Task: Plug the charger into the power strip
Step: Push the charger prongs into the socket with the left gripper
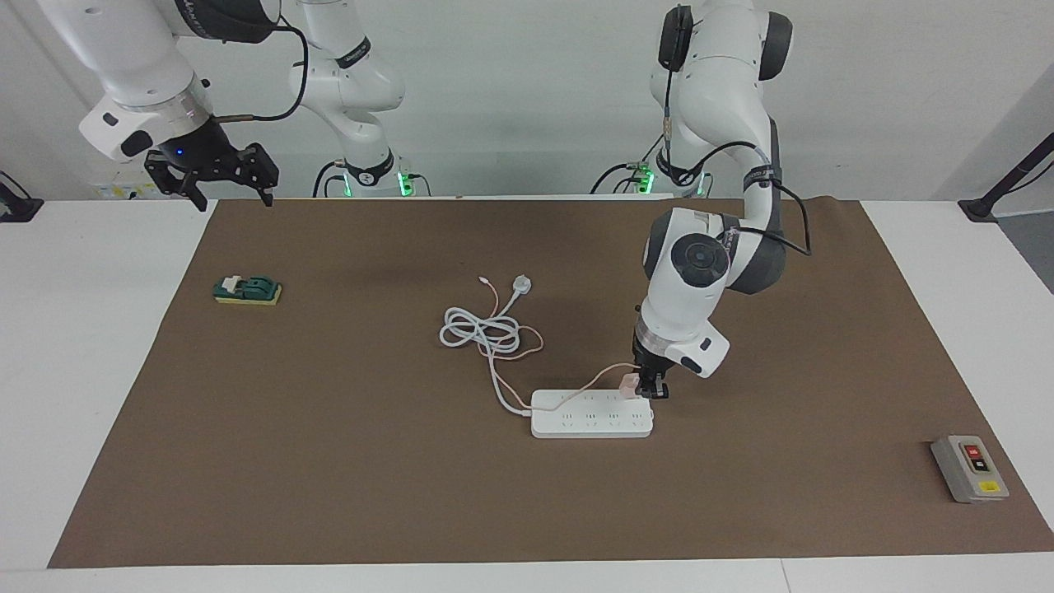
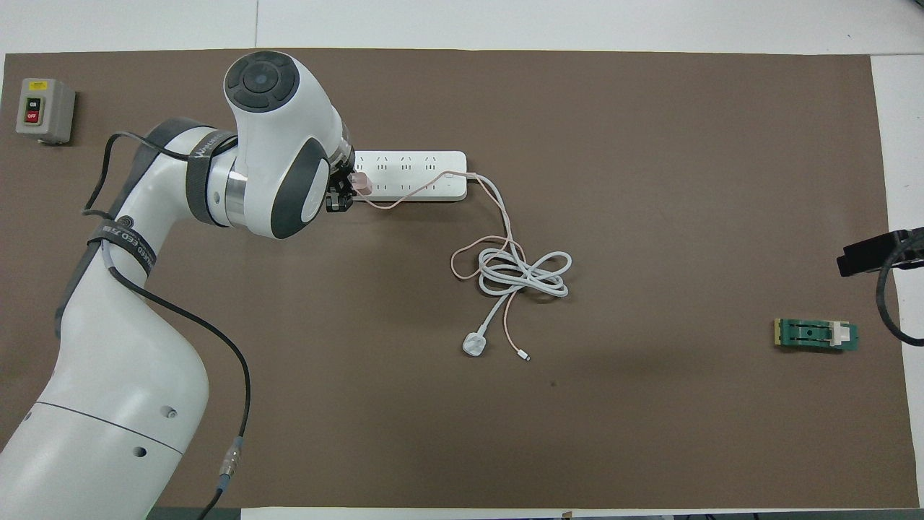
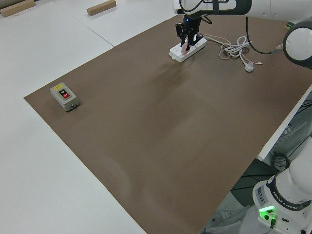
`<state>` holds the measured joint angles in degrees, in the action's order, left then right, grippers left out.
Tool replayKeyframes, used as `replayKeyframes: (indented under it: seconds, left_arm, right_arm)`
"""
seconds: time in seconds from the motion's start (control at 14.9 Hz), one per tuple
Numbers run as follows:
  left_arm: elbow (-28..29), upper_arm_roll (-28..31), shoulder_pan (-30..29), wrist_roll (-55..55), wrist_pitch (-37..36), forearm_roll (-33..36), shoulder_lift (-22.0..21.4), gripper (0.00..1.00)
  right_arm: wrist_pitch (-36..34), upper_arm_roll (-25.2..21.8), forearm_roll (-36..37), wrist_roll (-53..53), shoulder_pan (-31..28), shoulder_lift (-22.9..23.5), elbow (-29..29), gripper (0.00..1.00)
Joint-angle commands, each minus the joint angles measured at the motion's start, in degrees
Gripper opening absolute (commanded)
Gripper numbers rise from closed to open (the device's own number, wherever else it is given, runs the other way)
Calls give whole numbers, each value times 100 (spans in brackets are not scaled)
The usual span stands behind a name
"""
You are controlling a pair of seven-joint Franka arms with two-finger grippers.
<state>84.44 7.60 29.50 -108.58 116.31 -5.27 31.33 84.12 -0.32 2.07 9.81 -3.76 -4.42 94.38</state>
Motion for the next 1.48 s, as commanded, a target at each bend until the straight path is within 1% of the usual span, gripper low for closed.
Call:
replayKeyframes:
  seconds: [0.0, 0.4, 0.74, 0.87, 1.41]
  left_arm:
    - [416, 39, -6, 109, 260, 79, -118, 0]
    - [635, 48, -6, 180, 383, 79, -180, 0]
    - [636, 39, -6, 180, 471, 88, -189, 0]
    - [618, 31, -6, 180, 489, 228, -171, 0]
    - [530, 31, -59, 215, 489, 237, -127, 0]
  right_arm:
    - [52, 67, 127, -102, -55, -24, 10, 100]
    - [52, 67, 118, -111, -55, -24, 10, 100]
    - [52, 67, 118, -111, -46, -24, 10, 100]
    - [52, 67, 118, -102, -55, -24, 10, 100]
    - [52, 67, 118, -102, -46, -24, 10, 100]
